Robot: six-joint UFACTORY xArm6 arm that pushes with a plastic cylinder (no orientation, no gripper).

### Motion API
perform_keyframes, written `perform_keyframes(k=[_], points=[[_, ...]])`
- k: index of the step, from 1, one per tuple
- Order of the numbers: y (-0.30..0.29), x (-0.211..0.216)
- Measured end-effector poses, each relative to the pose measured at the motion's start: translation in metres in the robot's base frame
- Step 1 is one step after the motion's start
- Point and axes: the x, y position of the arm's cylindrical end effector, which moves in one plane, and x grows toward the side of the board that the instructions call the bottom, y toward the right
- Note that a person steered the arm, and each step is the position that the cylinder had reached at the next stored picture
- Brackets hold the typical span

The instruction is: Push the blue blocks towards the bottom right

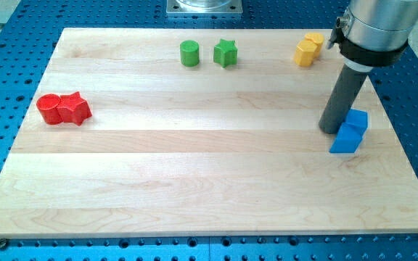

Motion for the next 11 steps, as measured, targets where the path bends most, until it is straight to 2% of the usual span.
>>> perform_keyframes(k=[1,2,3,5,6,7,8,9,11], points=[[0.001,-0.032],[0.036,-0.032],[0.049,0.014],[-0.014,0.083],[-0.013,0.061],[-0.067,0.062],[-0.088,0.07],[-0.114,0.102],[-0.044,0.108]])
